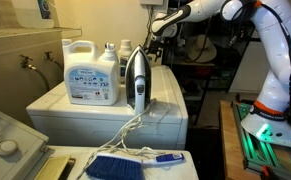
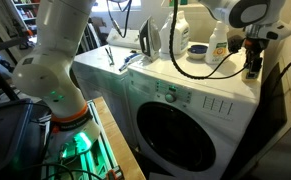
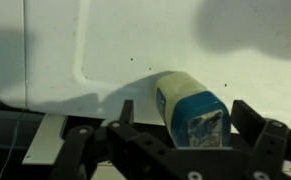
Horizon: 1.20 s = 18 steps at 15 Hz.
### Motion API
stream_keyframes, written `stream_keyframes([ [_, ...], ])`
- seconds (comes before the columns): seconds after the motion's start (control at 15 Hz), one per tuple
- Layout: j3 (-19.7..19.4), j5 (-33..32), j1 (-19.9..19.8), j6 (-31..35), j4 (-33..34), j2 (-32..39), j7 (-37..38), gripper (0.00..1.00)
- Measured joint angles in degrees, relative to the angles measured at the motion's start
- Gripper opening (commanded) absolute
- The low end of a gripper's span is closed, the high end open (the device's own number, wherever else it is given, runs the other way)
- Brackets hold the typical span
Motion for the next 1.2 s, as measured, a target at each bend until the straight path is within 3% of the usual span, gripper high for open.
stream_keyframes([
  [0.47, 0.5, 0.0, 0.4, 0.0, -0.1, 1.0, -2.1, 0.12],
  [0.67, 0.9, 0.0, 1.3, -0.6, -0.4, 0.1, -2.2, 0.04],
  [0.73, 1.1, 0.0, 1.7, -1.2, -0.7, -0.4, -2.2, 0.04],
  [0.8, 1.2, 0.0, 2.0, -1.8, -1.2, -0.9, -2.1, 0.29],
  [0.93, 1.2, 0.0, 2.8, -2.0, -2.0, -1.8, -1.7, 0.32],
  [1.2, 0.4, -3.1, 4.0, 0.3, -2.3, -4.0, -1.4, 0.62],
])
